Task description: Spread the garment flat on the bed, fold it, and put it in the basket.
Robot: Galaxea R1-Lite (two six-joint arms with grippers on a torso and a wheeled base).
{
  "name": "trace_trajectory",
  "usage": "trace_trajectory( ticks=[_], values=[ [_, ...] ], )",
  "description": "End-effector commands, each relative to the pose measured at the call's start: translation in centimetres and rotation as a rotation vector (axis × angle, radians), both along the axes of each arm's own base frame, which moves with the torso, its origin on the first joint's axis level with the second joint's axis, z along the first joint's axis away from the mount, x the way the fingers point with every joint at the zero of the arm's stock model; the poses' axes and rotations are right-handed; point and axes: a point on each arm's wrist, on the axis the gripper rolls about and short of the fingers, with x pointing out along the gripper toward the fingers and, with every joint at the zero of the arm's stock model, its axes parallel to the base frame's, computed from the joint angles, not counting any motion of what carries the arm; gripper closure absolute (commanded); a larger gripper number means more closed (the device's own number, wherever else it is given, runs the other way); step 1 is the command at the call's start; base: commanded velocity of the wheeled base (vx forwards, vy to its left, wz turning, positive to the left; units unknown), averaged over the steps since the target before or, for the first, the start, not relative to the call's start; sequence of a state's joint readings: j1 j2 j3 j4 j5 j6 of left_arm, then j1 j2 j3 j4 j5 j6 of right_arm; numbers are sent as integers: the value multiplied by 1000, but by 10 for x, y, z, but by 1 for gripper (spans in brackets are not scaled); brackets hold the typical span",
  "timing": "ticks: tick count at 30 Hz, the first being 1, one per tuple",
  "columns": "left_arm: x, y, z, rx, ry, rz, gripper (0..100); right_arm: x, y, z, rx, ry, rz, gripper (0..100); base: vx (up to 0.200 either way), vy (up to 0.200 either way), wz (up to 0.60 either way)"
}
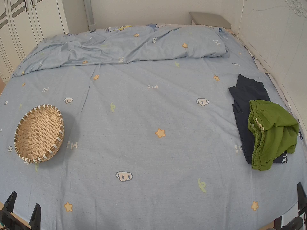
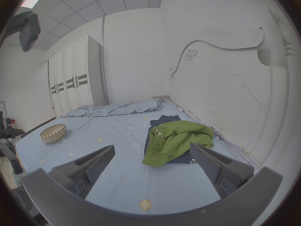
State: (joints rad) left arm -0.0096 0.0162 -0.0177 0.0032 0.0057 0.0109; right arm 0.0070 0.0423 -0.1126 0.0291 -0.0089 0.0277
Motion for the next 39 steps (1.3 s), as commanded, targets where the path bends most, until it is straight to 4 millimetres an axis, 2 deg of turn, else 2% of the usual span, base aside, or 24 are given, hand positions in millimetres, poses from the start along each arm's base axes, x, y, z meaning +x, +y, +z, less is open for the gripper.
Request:
trace_trajectory(
  ticks=[1,2,3,4,5,6,7,10,11,13,14,15,18,21,26,27,29,39],
  values=[
    [0,0,-5,0,4,1,0,11,-2,105,-44,222,57,0,0,0,0],
    [0,0,-5,0,4,1,0,20,-1,105,-57,270,62,0,0,0,0],
    [0,0,-5,0,4,1,0,20,-1,105,-57,270,62,0,0,0,0],
    [0,0,-5,0,4,1,0,44,1,103,-76,383,53,0,0,0,0],
    [0,0,-5,0,4,1,0,55,2,106,-77,412,51,0,0,0,0],
    [0,0,-5,0,4,1,0,55,2,106,-77,412,51,0,0,0,0],
    [0,0,-5,0,4,1,0,81,4,111,-93,454,60,0,0,0,0],
    [0,0,-5,0,4,1,0,131,8,122,-102,521,45,0,0,0,0],
    [0,0,-5,0,4,1,0,135,8,123,-103,527,42,0,0,0,0],
    [0,0,-5,0,4,1,0,175,12,134,-118,576,21,0,0,0,0],
    [0,0,-5,0,4,1,0,181,13,134,-122,585,15,0,0,0,0],
    [0,0,-5,0,4,1,0,198,15,132,-132,619,4,0,0,0,0],
    [0,0,-5,0,4,1,0,223,23,123,-144,669,24,0,0,0,0],
    [0,0,-5,0,4,1,0,255,34,104,-154,740,46,0,0,0,0],
    [0,0,-5,0,4,1,0,291,44,81,-163,786,24,0,0,0,0],
    [0,0,-5,0,4,1,0,292,44,81,-164,788,22,0,0,0,0],
    [0,0,-5,0,4,1,0,312,46,68,-181,813,-11,0,0,0,0],
    [0,0,-5,0,4,1,0,347,48,47,-212,839,-101,0,0,0,0]
  ],
)
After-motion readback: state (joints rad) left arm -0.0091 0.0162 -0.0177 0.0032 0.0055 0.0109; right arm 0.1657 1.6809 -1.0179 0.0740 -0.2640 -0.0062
